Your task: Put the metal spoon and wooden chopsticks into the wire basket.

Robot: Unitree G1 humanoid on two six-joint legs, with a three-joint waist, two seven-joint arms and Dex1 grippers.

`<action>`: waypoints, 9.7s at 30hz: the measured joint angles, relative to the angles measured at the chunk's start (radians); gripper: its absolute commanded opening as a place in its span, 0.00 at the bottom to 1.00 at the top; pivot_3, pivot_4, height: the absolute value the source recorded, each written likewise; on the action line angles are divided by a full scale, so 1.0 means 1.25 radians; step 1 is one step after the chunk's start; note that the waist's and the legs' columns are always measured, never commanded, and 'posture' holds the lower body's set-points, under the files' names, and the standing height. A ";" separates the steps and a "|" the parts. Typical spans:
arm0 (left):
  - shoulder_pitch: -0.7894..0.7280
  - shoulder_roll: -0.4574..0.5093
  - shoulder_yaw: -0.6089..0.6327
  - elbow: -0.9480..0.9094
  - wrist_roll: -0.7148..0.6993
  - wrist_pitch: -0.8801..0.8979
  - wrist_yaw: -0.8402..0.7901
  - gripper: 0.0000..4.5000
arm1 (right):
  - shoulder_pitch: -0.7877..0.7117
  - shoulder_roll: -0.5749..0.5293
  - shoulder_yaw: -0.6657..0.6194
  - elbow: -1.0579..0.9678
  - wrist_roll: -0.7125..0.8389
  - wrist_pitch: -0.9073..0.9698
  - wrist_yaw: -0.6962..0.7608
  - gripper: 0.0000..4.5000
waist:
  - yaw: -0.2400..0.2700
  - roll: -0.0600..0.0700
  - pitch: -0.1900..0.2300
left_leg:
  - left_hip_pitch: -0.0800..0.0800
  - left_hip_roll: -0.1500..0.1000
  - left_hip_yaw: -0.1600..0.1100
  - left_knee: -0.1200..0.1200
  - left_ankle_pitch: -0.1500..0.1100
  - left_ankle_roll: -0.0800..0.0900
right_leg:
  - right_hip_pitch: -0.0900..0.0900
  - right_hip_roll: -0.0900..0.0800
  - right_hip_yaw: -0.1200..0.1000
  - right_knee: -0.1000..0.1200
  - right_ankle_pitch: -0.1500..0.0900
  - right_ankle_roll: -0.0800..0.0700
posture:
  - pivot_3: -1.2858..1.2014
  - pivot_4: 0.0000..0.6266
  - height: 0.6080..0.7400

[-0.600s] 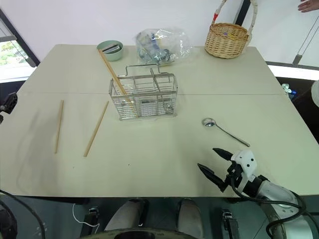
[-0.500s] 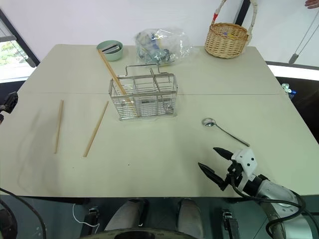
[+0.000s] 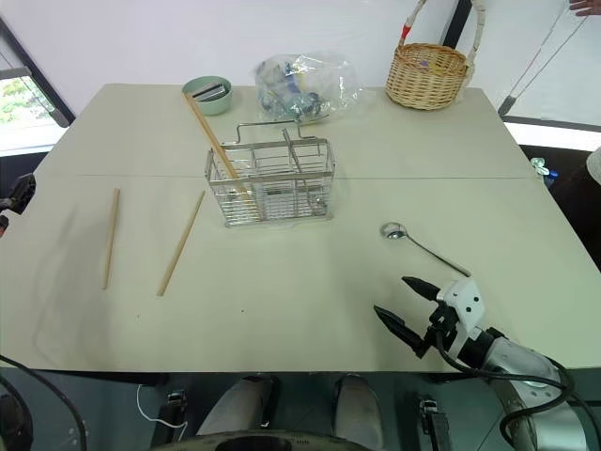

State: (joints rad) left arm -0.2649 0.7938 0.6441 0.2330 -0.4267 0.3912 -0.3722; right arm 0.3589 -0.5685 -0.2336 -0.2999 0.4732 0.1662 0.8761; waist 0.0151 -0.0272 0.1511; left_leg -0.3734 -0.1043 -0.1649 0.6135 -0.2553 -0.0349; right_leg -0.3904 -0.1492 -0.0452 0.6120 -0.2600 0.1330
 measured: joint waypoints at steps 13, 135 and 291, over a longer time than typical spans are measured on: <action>0.001 0.004 0.000 -0.112 -0.044 0.075 -0.038 1.00 | -0.109 -0.085 -0.002 0.091 -0.021 -0.031 0.080 0.99 | -0.001 0.000 0.000 | 0.000 0.000 0.000 0.001 0.000 0.000 | 0.000 0.000 0.000 0.000 0.000 0.000 | 0.52 0.24 0.64; -0.117 0.079 -0.066 -0.272 -0.295 0.369 0.080 1.00 | -0.890 -0.175 0.083 0.116 0.203 0.441 0.234 0.88 | -0.025 0.000 0.001 | 0.000 0.013 0.020 0.000 0.001 0.002 | -0.010 0.013 0.013 0.001 0.011 -0.010 | 0.52 0.24 0.64; -0.490 -0.155 -0.514 0.246 0.066 0.578 -0.030 0.99 | -0.474 -0.183 0.015 -0.195 0.388 0.475 -0.072 0.90 | 0.001 -0.009 0.002 | -0.001 0.011 0.019 0.005 0.001 0.003 | -0.006 0.012 0.013 -0.002 0.014 -0.005 | 0.52 0.24 0.64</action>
State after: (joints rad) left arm -0.8773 0.6007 0.0012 0.5409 -0.3442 1.1136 -0.4101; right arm -0.2341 -0.7972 -0.2146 -0.5438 0.9586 0.7602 0.7866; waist 0.0162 -0.0383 0.1535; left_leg -0.3740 -0.0900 -0.1415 0.6194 -0.2546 -0.0314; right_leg -0.3977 -0.1344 -0.0294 0.6101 -0.2424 0.1272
